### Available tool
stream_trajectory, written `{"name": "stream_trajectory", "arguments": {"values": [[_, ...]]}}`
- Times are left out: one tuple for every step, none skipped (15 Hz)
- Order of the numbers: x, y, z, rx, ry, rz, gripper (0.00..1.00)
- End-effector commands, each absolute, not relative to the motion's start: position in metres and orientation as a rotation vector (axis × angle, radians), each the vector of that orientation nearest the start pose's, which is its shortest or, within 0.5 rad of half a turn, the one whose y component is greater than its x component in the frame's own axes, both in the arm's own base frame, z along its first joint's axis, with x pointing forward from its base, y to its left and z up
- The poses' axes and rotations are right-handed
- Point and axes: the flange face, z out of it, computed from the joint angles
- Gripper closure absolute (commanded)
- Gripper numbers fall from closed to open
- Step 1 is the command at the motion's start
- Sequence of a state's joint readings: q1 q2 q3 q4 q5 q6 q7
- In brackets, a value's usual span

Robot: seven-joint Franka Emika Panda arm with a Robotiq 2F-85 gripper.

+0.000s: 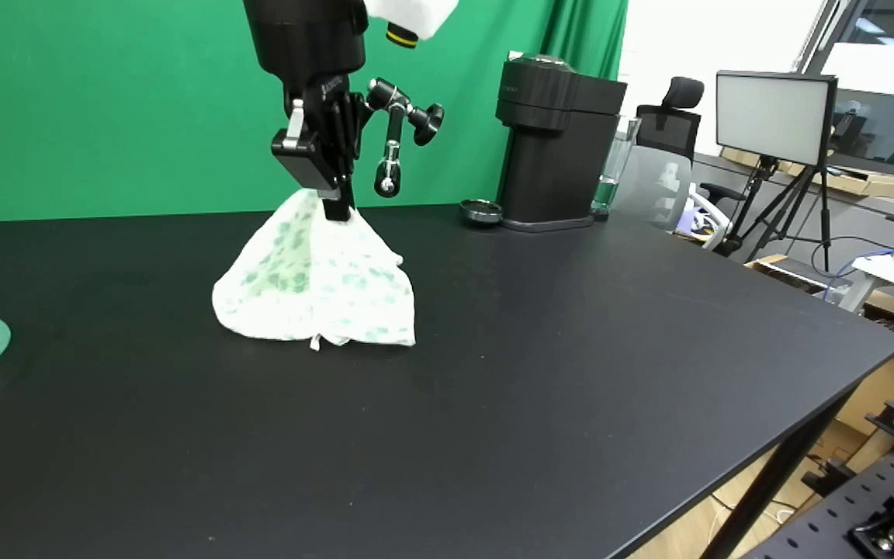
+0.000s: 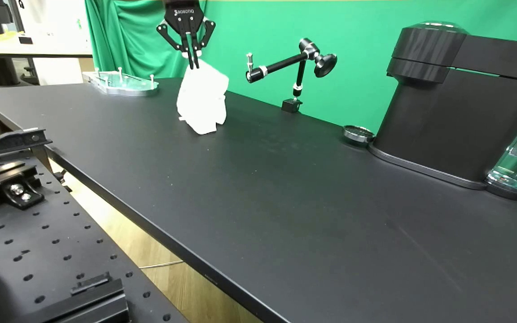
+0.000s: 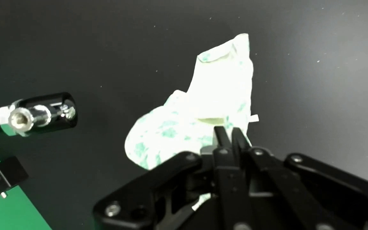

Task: Remove the white cloth from the black stand

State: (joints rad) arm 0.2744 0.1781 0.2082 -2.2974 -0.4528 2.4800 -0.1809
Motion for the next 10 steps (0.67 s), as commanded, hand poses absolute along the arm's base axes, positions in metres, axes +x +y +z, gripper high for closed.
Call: {"name": "stream_trajectory", "arguments": {"values": [[0.465, 0.236, 0.27, -2.989, -1.562, -0.017, 0.59], [0.464, 0.234, 0.268, -2.982, -1.55, 0.013, 0.52], [0.462, 0.233, 0.265, -2.971, -1.544, 0.051, 0.46], [0.46, 0.231, 0.264, -2.969, -1.526, 0.078, 0.38], [0.458, 0.23, 0.264, -2.966, -1.514, 0.101, 0.32], [0.456, 0.23, 0.265, -2.967, -1.505, 0.114, 0.26], [0.454, 0.23, 0.266, -2.957, -1.501, 0.128, 0.18], [0.453, 0.232, 0.268, -2.948, -1.467, 0.155, 0.12], [0.451, 0.234, 0.269, -2.928, -1.448, 0.178, 0.04], [0.449, 0.235, 0.272, -2.917, -1.43, 0.189, 0.02]]}}
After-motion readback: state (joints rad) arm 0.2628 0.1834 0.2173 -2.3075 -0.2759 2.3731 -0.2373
